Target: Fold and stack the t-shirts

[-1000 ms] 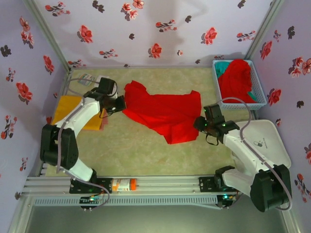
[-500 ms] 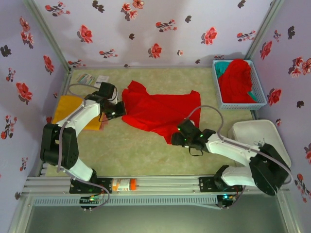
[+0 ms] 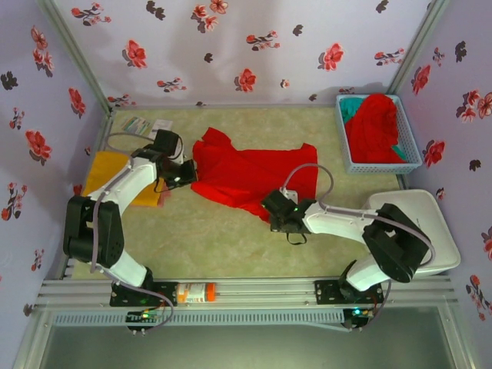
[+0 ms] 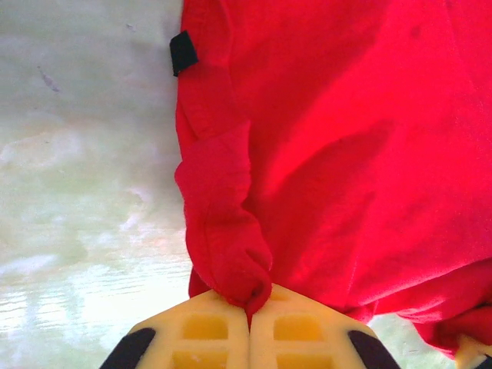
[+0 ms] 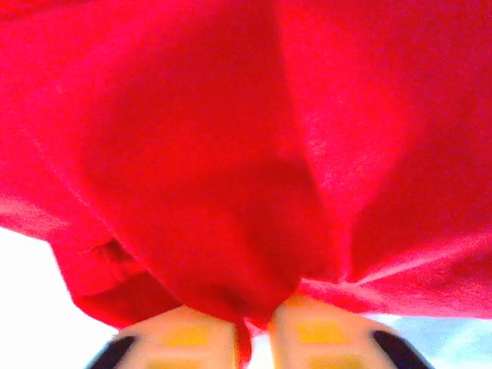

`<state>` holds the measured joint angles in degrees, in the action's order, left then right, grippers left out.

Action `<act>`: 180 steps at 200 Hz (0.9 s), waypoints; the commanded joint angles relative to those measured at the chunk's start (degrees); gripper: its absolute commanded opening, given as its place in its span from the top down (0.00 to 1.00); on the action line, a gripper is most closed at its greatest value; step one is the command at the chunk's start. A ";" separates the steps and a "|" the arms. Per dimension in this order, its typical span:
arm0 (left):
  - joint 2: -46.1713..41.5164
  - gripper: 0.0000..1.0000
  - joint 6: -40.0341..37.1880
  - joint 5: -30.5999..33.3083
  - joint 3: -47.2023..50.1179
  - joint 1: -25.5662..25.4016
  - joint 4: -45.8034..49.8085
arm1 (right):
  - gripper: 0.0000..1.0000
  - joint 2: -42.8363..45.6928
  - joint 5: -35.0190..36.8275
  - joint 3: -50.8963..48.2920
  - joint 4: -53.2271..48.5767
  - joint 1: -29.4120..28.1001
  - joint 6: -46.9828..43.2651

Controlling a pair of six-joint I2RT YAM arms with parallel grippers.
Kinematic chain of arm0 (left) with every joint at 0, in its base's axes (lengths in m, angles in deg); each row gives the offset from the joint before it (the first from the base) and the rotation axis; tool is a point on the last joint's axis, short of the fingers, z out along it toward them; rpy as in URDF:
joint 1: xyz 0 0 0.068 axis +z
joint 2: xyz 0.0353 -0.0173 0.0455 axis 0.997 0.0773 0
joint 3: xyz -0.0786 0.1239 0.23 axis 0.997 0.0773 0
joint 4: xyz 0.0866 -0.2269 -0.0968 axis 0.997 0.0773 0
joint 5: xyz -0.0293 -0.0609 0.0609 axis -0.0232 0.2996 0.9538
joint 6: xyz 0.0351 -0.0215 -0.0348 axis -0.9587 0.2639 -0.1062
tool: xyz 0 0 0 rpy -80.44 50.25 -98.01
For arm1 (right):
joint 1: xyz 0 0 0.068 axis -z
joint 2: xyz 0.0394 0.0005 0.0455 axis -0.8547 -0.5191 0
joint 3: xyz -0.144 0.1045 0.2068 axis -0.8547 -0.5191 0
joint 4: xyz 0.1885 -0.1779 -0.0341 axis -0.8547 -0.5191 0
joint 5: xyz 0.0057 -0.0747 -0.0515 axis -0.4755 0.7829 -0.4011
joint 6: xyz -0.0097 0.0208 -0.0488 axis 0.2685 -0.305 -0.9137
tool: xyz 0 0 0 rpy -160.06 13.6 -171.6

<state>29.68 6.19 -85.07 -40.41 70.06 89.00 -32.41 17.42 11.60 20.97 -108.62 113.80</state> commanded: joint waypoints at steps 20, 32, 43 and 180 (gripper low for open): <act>-4.25 0.98 -2.43 -0.82 -2.17 1.88 6.03 | 1.00 12.33 6.69 -1.55 -12.48 4.88 -1.06; -5.76 0.98 -2.39 -0.83 -2.19 2.19 7.44 | 1.00 17.04 8.64 -1.91 -16.18 7.15 -1.28; -7.16 0.98 -2.14 -0.79 -1.60 2.70 8.31 | 1.00 22.17 10.58 -2.00 -19.96 9.64 -1.41; -8.49 0.68 -6.70 -0.02 4.63 7.21 15.71 | 0.54 54.79 22.38 -4.91 -29.00 21.24 -3.48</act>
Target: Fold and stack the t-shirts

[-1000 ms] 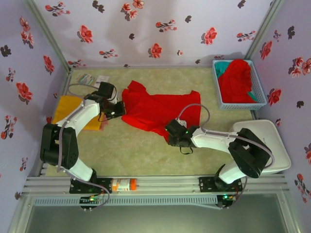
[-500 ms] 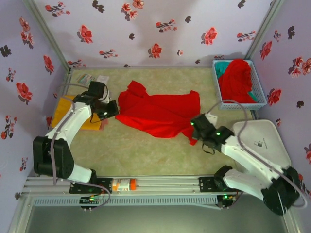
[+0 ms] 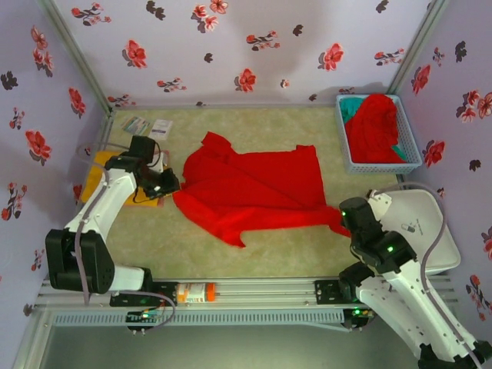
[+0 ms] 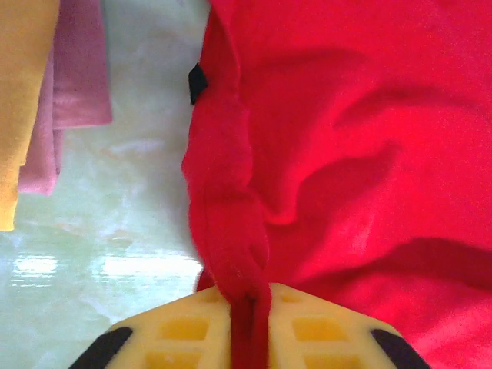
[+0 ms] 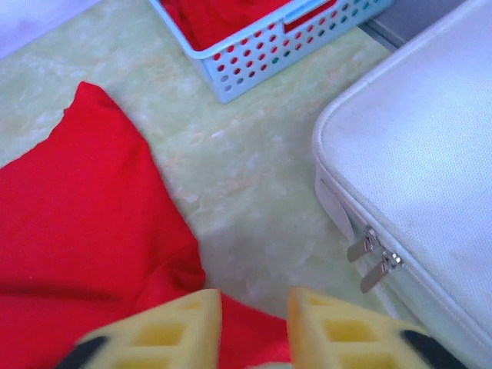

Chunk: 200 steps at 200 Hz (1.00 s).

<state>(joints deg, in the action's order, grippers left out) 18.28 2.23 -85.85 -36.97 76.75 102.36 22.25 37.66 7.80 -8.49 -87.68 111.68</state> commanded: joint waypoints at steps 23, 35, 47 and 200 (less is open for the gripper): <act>3.75 0.49 -3.13 3.43 1.44 0.51 2.93 | 0.37 -1.98 -0.54 -1.52 4.47 0.30 -4.22; 2.70 0.46 -2.78 3.81 2.02 0.46 2.97 | 0.34 -4.16 -2.77 -1.49 6.92 0.30 -5.54; 1.00 0.46 -2.14 3.81 3.13 0.17 3.54 | 0.31 -6.75 -5.40 -1.54 9.78 0.30 -6.68; -7.23 0.59 24.37 6.34 27.58 -23.34 -14.35 | 0.25 -33.61 -24.65 -0.73 33.09 -1.97 -9.58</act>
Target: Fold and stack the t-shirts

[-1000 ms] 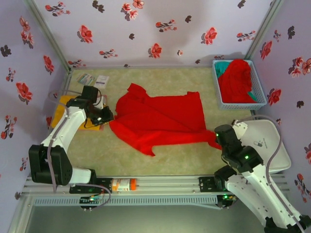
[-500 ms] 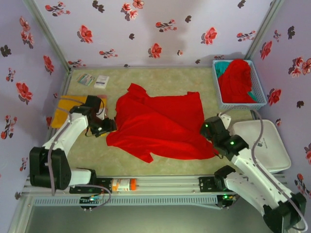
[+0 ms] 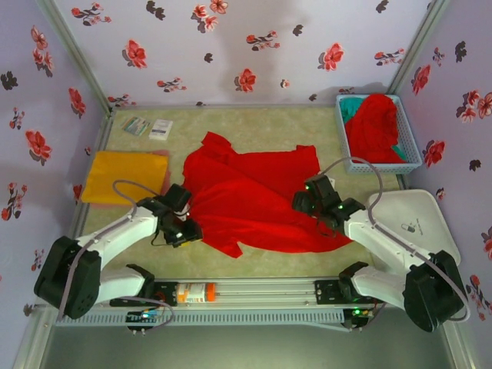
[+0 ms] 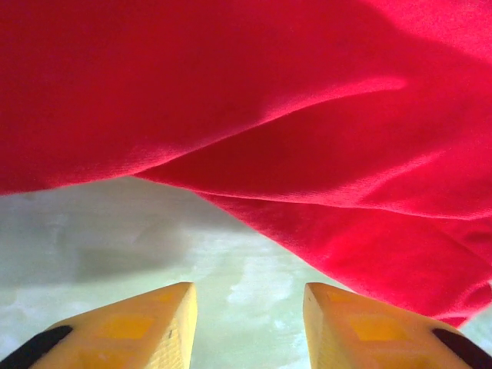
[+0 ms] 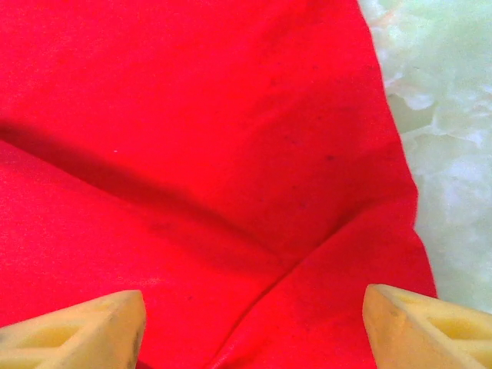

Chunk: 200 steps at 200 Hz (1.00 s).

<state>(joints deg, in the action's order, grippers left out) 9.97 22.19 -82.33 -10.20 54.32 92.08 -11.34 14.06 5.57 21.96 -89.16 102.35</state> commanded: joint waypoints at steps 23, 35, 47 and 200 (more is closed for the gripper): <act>1.80 0.57 5.27 4.04 0.62 -0.93 -6.97 | 0.25 -0.30 -1.45 1.05 3.43 -0.50 0.39; 1.70 0.55 5.88 4.40 0.20 -1.02 -7.98 | 0.25 -0.25 -1.63 1.03 3.20 -0.59 0.48; 1.75 0.55 6.61 4.60 -0.07 -1.18 -9.08 | 0.25 0.03 -1.64 0.78 3.13 -0.68 0.72; 6.58 0.98 0.78 12.62 -10.52 -8.66 11.00 | 0.34 -6.06 2.02 -0.30 3.84 -0.50 4.50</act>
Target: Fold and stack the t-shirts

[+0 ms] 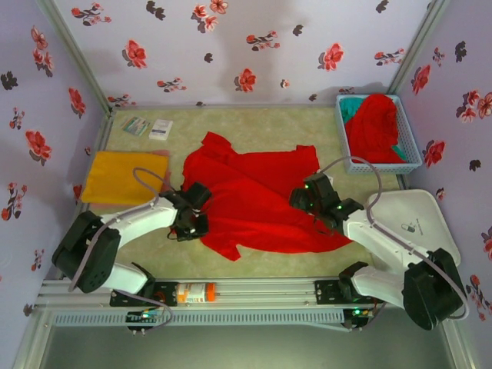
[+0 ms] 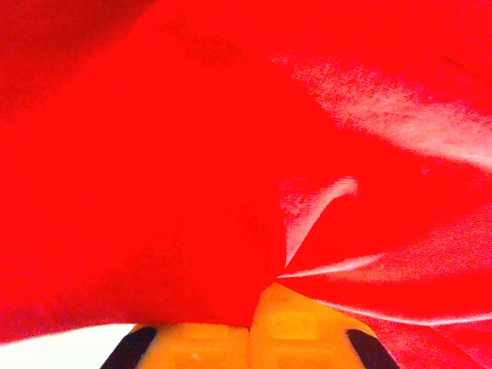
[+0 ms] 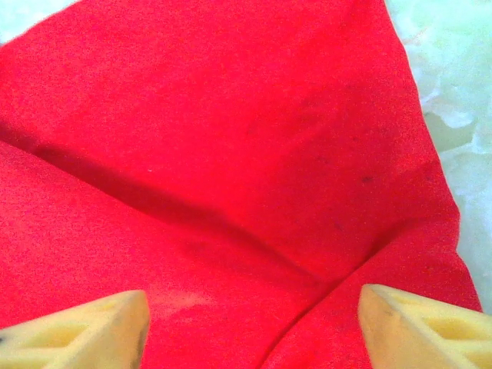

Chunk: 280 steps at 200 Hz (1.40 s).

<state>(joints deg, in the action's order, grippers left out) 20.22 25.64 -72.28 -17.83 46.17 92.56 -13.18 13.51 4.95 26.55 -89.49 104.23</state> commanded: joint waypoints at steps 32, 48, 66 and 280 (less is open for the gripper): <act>-8.74 0.98 -5.47 2.52 -7.18 -0.83 23.56 | 0.38 -11.74 1.85 0.74 0.62 -0.17 4.55; -11.56 0.97 -5.69 2.50 -9.24 -0.86 30.05 | 0.40 -14.36 2.81 1.23 0.20 -0.17 5.43; -14.41 0.93 -4.83 1.71 -10.20 -1.12 35.38 | 0.42 -16.15 3.73 1.88 -0.46 -0.04 5.80; 27.17 0.45 -22.36 -7.85 -48.59 27.11 2.99 | 0.28 -32.27 2.16 34.02 -1.93 16.89 -9.23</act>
<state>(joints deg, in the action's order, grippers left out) 39.61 5.97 -77.72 -58.94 71.32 97.96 -39.58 19.43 34.99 23.44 -75.50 96.51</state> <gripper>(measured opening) 0.545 0.748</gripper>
